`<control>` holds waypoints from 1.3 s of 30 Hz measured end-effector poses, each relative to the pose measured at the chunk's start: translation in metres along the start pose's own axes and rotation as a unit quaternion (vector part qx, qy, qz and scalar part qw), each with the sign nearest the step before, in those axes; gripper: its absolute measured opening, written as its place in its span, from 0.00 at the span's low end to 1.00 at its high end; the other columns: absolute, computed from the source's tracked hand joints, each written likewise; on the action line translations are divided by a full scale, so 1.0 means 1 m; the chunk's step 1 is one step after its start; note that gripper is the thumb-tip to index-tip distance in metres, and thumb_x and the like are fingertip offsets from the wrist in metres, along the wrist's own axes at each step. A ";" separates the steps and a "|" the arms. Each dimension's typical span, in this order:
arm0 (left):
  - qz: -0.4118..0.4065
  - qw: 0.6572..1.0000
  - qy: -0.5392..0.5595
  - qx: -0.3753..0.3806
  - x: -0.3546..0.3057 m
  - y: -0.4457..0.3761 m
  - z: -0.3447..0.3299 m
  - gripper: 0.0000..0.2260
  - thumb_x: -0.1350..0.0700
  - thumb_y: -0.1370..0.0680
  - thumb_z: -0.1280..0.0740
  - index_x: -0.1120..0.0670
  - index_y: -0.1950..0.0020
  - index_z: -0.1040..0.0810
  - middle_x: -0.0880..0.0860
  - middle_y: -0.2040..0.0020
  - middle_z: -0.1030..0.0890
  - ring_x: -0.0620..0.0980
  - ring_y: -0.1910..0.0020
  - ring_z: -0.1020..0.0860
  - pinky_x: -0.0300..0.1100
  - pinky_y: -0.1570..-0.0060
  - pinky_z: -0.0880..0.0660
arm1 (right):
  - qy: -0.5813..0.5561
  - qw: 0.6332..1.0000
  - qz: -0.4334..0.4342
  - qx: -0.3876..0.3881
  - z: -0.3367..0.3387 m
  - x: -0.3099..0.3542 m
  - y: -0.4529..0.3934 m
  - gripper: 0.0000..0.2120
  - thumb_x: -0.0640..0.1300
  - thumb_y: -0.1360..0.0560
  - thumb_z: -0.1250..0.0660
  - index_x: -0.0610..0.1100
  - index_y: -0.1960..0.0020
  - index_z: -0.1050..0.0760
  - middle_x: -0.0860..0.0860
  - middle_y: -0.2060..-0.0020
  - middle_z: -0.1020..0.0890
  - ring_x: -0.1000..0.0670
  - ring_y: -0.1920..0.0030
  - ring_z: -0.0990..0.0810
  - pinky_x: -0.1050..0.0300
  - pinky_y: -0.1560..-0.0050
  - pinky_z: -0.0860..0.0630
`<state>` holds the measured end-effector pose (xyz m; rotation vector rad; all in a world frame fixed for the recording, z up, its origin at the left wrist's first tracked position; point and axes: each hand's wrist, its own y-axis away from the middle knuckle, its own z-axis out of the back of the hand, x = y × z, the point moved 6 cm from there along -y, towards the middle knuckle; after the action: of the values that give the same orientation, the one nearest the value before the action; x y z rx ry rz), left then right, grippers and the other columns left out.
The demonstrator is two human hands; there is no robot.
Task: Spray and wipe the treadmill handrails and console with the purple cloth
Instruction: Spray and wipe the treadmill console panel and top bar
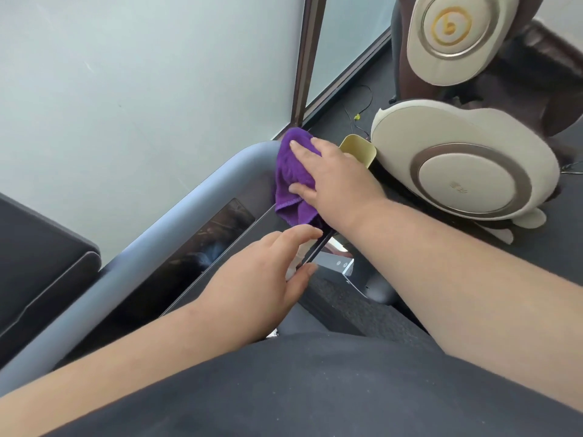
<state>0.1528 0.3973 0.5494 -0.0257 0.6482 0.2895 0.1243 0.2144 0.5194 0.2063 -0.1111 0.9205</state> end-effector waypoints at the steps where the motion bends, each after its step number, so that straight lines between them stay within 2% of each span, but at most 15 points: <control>1: -0.007 1.000 0.001 0.002 -0.002 -0.001 -0.001 0.19 0.43 0.21 0.38 0.39 0.31 0.36 0.42 0.45 0.21 0.43 0.50 0.23 0.39 0.55 0.26 | -0.001 1.000 -0.014 -0.009 -0.001 -0.012 0.021 0.33 0.62 0.22 0.37 0.58 0.21 0.45 0.47 0.25 0.36 0.39 0.36 0.28 0.45 0.36 0.27; 4: -0.021 1.000 0.004 0.003 -0.006 -0.001 0.000 0.18 0.43 0.21 0.40 0.39 0.32 0.37 0.43 0.50 0.21 0.46 0.53 0.23 0.41 0.58 0.27 | 0.029 0.998 -0.047 -0.014 -0.004 -0.040 0.087 0.34 0.62 0.24 0.35 0.57 0.22 0.43 0.47 0.26 0.35 0.40 0.38 0.26 0.44 0.38 0.25; 7: -0.016 1.000 0.002 -0.006 -0.003 0.005 0.008 0.18 0.43 0.21 0.39 0.38 0.32 0.37 0.41 0.48 0.21 0.43 0.51 0.23 0.38 0.57 0.29 | 0.059 0.996 -0.062 -0.007 -0.005 -0.048 0.107 0.34 0.63 0.23 0.38 0.56 0.21 0.45 0.48 0.26 0.35 0.41 0.37 0.27 0.44 0.40 0.25; 12: 0.012 0.999 -0.016 -0.024 0.005 0.019 0.016 0.19 0.42 0.22 0.39 0.36 0.32 0.37 0.41 0.44 0.21 0.42 0.51 0.26 0.36 0.59 0.33 | 0.071 0.997 -0.032 -0.023 0.001 -0.005 0.042 0.32 0.62 0.21 0.41 0.55 0.21 0.46 0.45 0.24 0.38 0.38 0.37 0.28 0.44 0.43 0.25; 16: 0.012 1.000 0.011 -0.004 -0.003 0.023 0.003 0.20 0.40 0.22 0.41 0.33 0.32 0.43 0.35 0.47 0.27 0.39 0.47 0.29 0.38 0.56 0.32 | 0.053 0.998 -0.019 -0.003 0.003 0.030 -0.017 0.32 0.61 0.20 0.40 0.57 0.21 0.48 0.48 0.23 0.41 0.38 0.34 0.31 0.43 0.40 0.27; 18: -0.001 1.000 0.014 -0.005 -0.010 0.021 0.000 0.20 0.42 0.22 0.38 0.33 0.33 0.42 0.37 0.47 0.25 0.39 0.47 0.29 0.38 0.56 0.31 | 0.044 0.999 -0.020 -0.005 0.003 0.030 -0.018 0.31 0.60 0.20 0.40 0.57 0.21 0.47 0.48 0.23 0.40 0.38 0.34 0.30 0.43 0.40 0.27; 21: -0.018 1.000 0.011 0.006 -0.021 0.013 -0.005 0.21 0.45 0.21 0.35 0.34 0.33 0.41 0.40 0.40 0.23 0.40 0.44 0.28 0.39 0.56 0.30 | 0.030 0.999 -0.036 -0.028 0.000 0.009 0.014 0.31 0.59 0.21 0.38 0.57 0.21 0.45 0.48 0.24 0.38 0.39 0.36 0.29 0.44 0.41 0.26; 25: -0.065 0.997 0.006 0.028 -0.041 0.001 -0.015 0.19 0.43 0.21 0.38 0.36 0.32 0.39 0.41 0.39 0.22 0.41 0.45 0.26 0.39 0.54 0.28 | 0.026 0.998 -0.062 -0.021 -0.008 -0.026 0.078 0.31 0.58 0.21 0.38 0.57 0.21 0.46 0.49 0.24 0.38 0.41 0.36 0.29 0.43 0.41 0.26; 30: -0.106 0.993 0.013 0.043 -0.061 -0.009 -0.019 0.19 0.39 0.22 0.43 0.35 0.32 0.40 0.34 0.44 0.27 0.39 0.46 0.26 0.26 0.57 0.34 | 0.026 0.993 -0.109 -0.021 -0.013 -0.058 0.149 0.33 0.56 0.22 0.36 0.56 0.21 0.46 0.48 0.24 0.38 0.43 0.35 0.29 0.44 0.39 0.25; 36: -0.163 0.985 0.026 0.054 -0.095 -0.022 -0.024 0.19 0.40 0.22 0.40 0.32 0.34 0.43 0.39 0.41 0.22 0.42 0.48 0.23 0.37 0.57 0.28 | 0.019 0.982 -0.189 0.020 -0.023 -0.092 0.212 0.39 0.49 0.22 0.33 0.57 0.21 0.53 0.50 0.23 0.41 0.45 0.35 0.29 0.49 0.39 0.25; 39: -0.192 0.978 0.034 0.069 -0.111 -0.025 -0.032 0.18 0.40 0.23 0.40 0.32 0.35 0.40 0.39 0.44 0.23 0.42 0.53 0.23 0.33 0.61 0.32 | -0.004 0.974 -0.228 0.018 -0.014 -0.098 0.230 0.35 0.49 0.22 0.34 0.58 0.21 0.50 0.52 0.25 0.37 0.43 0.34 0.28 0.47 0.39 0.25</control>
<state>0.0566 0.3409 0.5883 -0.0275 0.7148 -0.1292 -0.1184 0.2766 0.5179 0.2566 -0.0509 0.4648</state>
